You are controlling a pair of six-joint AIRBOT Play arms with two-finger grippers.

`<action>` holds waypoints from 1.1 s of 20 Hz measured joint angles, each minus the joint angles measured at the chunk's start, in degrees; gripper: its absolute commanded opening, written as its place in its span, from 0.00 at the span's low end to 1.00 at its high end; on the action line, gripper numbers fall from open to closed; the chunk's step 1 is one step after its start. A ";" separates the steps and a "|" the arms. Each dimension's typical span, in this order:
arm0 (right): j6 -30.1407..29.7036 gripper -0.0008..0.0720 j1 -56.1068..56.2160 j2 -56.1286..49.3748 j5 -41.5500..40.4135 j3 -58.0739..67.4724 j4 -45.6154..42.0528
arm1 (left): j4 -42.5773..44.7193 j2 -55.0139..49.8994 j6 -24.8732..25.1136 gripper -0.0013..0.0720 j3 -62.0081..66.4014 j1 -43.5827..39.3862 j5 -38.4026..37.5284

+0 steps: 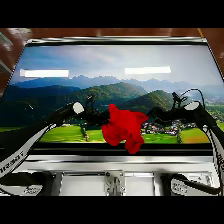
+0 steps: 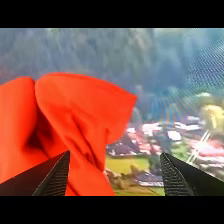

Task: Fold the shirts.

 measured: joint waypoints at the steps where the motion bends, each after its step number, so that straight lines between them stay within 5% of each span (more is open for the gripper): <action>1: 0.04 0.95 0.92 -0.66 -1.05 0.00 0.24 | -0.52 -0.17 0.04 0.07 0.17 0.00 1.03; 4: 1.38 0.95 3.98 -2.32 -4.22 0.00 0.74 | -1.33 -0.02 1.46 0.07 0.90 -0.20 2.34; 6: 2.69 0.74 5.68 -3.34 -6.45 0.02 0.94 | -1.60 0.79 2.99 0.07 1.40 -0.20 2.95; 9: 4.87 0.09 7.54 -4.42 -9.14 0.00 1.11 | -1.88 2.84 5.68 0.07 1.97 -0.20 3.21; 15: 1.68 0.09 8.46 -2.47 -11.43 2.56 2.10 | 3.13 10.60 10.93 0.07 4.59 1.55 2.93; 22: -7.34 0.09 7.61 18.29 -11.91 17.05 -1.05 | 19.58 26.40 12.44 0.07 23.23 5.29 -0.61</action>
